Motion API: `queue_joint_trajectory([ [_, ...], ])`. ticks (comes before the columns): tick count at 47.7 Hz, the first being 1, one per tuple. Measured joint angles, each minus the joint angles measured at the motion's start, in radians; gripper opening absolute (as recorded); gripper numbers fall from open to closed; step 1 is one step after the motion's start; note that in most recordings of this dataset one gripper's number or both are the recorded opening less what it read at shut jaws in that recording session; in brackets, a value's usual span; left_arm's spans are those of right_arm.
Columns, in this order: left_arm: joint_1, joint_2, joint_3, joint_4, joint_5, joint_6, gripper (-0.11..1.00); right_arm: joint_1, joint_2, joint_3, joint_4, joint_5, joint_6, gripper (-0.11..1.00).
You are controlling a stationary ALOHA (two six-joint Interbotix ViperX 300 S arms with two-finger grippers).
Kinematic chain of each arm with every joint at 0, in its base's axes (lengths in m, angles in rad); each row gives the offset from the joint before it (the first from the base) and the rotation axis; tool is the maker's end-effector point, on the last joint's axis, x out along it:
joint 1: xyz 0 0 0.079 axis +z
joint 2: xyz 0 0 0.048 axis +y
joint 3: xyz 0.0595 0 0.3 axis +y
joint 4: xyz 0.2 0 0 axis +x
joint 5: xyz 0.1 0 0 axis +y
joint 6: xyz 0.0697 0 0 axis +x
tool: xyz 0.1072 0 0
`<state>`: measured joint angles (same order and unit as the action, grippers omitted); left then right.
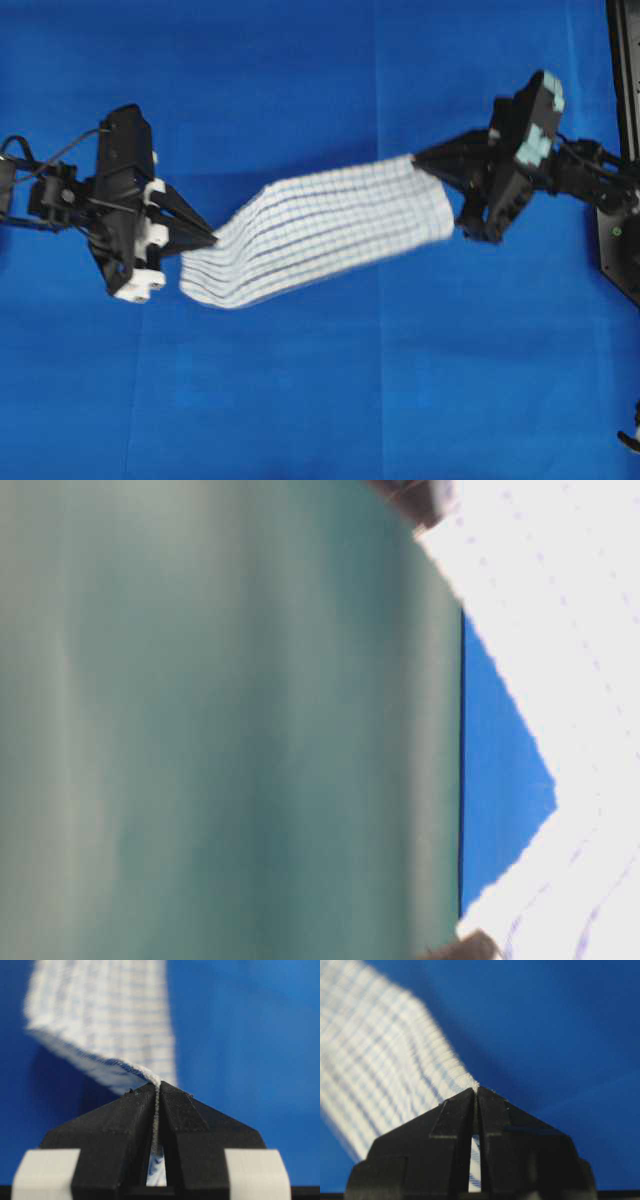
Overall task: Fold the blue towel.
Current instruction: 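Lift the strip and rotate it vertical, laying it down lengthwise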
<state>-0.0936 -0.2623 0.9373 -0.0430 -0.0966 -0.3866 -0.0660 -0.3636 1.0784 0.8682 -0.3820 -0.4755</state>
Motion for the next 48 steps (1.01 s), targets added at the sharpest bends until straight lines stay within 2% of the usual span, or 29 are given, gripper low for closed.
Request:
queue_joint_trajectory([
  [7, -0.029, 0.060, -0.067, 0.002, -0.072, -0.032, 0.03, -0.083, 0.014, -0.058, 0.000, 0.002, -0.080, -0.04],
  [24, -0.069, 0.287, -0.308, 0.002, -0.155, -0.032, 0.03, -0.207, 0.130, -0.193, -0.002, 0.000, -0.155, -0.04],
  [37, -0.077, 0.422, -0.488, 0.000, -0.158, -0.021, 0.03, -0.255, 0.167, -0.268, -0.008, 0.000, -0.202, -0.04],
  [48, -0.078, 0.488, -0.589, 0.000, -0.170, -0.021, 0.03, -0.276, 0.184, -0.290, -0.009, 0.002, -0.212, -0.04],
])
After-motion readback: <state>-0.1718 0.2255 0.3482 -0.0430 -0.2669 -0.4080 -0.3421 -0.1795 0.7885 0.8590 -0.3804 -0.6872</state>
